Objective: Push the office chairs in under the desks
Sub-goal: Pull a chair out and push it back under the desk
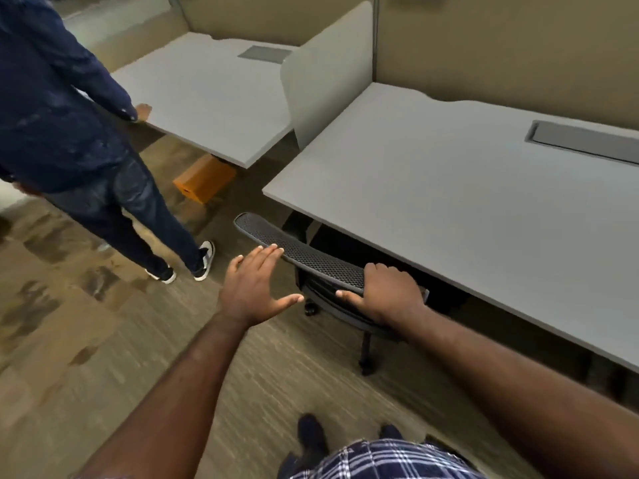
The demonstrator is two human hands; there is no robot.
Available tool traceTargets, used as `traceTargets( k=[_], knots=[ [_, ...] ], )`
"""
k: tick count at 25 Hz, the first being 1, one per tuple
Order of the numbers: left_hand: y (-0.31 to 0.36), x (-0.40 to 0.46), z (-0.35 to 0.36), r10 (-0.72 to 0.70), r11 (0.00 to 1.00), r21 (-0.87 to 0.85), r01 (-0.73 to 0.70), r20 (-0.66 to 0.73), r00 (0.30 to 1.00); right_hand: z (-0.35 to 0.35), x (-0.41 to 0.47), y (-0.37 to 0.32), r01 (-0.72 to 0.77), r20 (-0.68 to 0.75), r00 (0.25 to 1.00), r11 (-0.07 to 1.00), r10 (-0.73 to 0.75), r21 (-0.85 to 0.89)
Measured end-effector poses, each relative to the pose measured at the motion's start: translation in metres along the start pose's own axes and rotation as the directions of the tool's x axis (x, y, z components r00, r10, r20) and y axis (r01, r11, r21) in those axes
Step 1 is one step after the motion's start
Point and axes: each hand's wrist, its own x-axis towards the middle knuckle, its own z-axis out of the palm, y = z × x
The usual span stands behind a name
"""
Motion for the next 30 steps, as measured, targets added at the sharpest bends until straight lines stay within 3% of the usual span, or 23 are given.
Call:
traceTargets(
  k=[4,7,10,18,30],
  knots=[
    [-0.030,0.073,0.002,0.194,0.980,0.023,-0.197,0.095,0.976,0.000,0.007,-0.011,-0.117,-0.033,0.993,0.993,0.116,-0.029],
    [-0.051,0.122,0.006,0.351,0.916,0.100,-0.390,0.273,0.896,0.003,0.007,-0.014,-0.164,-0.040,0.986,0.985,0.162,-0.055],
    [-0.062,0.153,0.011,0.466,0.865,0.049,-0.499,0.289,0.836,0.003,0.008,-0.013,-0.202,-0.038,0.979,0.977,0.200,-0.066],
    [-0.061,0.160,0.015,0.554,0.826,0.006,-0.563,0.173,0.814,0.000,-0.003,-0.022,-0.238,-0.021,0.971,0.966,0.237,-0.098],
    [-0.026,0.145,0.016,0.590,0.796,0.018,-0.605,0.202,0.782,0.002,-0.056,-0.009,-0.303,-0.040,0.953,0.950,0.301,-0.071]
  ],
)
